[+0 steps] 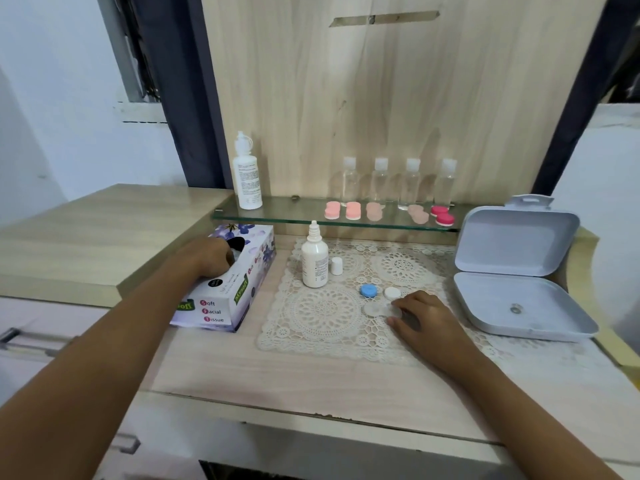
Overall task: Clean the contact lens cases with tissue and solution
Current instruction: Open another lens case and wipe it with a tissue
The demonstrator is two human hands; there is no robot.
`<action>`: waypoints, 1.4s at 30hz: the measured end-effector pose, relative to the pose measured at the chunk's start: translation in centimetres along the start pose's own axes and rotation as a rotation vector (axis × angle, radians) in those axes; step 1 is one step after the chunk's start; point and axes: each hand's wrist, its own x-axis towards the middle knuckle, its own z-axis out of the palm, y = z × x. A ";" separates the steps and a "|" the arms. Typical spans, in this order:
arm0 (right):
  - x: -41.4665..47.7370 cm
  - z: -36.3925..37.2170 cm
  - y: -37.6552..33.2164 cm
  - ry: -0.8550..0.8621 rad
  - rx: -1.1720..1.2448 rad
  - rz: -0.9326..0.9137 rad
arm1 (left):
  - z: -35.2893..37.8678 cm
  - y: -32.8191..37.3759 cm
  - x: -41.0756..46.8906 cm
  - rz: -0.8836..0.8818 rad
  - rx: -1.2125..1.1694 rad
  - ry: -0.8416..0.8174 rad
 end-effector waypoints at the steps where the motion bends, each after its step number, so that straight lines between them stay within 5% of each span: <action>1: 0.0 0.0 0.0 -0.001 0.002 0.000 | 0.1 0.1 -0.1 -0.005 -0.002 0.027; 24: 0.0 0.0 0.1 -0.004 -0.005 -0.010 | 0.7 -0.5 -0.1 -0.043 0.083 0.119; 28: 0.0 0.0 0.0 -0.003 -0.004 -0.011 | 0.4 -0.5 -0.5 -0.030 -0.088 0.174; 36: 0.0 0.0 0.1 -0.010 0.005 -0.001 | 0.3 0.0 -1.9 -0.072 -0.899 0.406; 42: 0.0 0.0 0.1 -0.008 0.000 -0.002 | -0.3 -0.1 -2.4 0.106 -0.711 0.332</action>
